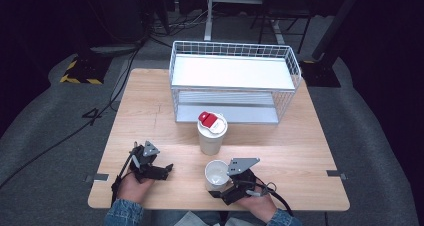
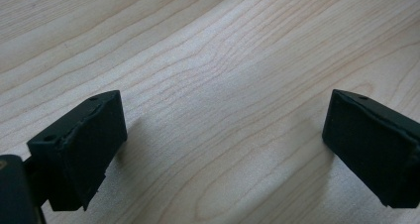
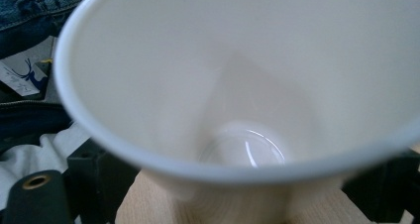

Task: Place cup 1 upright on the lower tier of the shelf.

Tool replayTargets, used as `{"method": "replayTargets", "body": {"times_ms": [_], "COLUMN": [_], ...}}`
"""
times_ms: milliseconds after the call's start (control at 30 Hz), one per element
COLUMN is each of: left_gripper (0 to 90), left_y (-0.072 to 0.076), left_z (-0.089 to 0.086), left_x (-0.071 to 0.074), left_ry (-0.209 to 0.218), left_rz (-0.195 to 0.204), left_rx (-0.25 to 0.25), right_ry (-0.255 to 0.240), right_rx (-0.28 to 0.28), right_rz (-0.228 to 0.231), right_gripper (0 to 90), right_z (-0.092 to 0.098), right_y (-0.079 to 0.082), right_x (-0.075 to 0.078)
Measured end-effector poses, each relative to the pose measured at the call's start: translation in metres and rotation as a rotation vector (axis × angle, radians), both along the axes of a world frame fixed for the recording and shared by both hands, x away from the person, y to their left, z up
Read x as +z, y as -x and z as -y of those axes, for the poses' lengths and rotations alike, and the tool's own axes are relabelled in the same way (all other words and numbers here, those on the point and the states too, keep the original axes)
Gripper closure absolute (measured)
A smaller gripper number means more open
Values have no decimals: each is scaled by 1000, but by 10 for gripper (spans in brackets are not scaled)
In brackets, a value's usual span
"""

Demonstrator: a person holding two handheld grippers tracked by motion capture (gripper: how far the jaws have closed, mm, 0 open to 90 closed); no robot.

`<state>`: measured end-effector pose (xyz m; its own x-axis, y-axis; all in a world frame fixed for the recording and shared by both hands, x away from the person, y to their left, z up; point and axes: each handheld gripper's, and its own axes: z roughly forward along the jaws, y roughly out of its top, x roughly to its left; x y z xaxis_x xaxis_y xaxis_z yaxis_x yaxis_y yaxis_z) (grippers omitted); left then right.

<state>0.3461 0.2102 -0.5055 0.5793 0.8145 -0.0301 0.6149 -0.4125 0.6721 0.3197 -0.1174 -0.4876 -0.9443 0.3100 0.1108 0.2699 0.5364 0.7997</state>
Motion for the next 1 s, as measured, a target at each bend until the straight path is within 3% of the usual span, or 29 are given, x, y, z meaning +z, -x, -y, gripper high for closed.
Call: {"method": "replayTargets", "body": {"times_ms": [300, 667, 1000], "left_gripper": [39, 39, 39], "left_y": [0, 0, 0], "left_z": [0, 0, 0], "left_x": [0, 0, 0], "left_ry": [0, 0, 0], "left_rz": [0, 0, 0], "left_rx": [0, 0, 0], "right_ry": [-4, 4, -10], "right_rx": [-16, -15, -19], "right_rz": [31, 59, 69], "right_gripper": [209, 224, 225], "right_z": [-1, -2, 5], "right_y": [1, 3, -1], "right_x": [-2, -1, 10]}}
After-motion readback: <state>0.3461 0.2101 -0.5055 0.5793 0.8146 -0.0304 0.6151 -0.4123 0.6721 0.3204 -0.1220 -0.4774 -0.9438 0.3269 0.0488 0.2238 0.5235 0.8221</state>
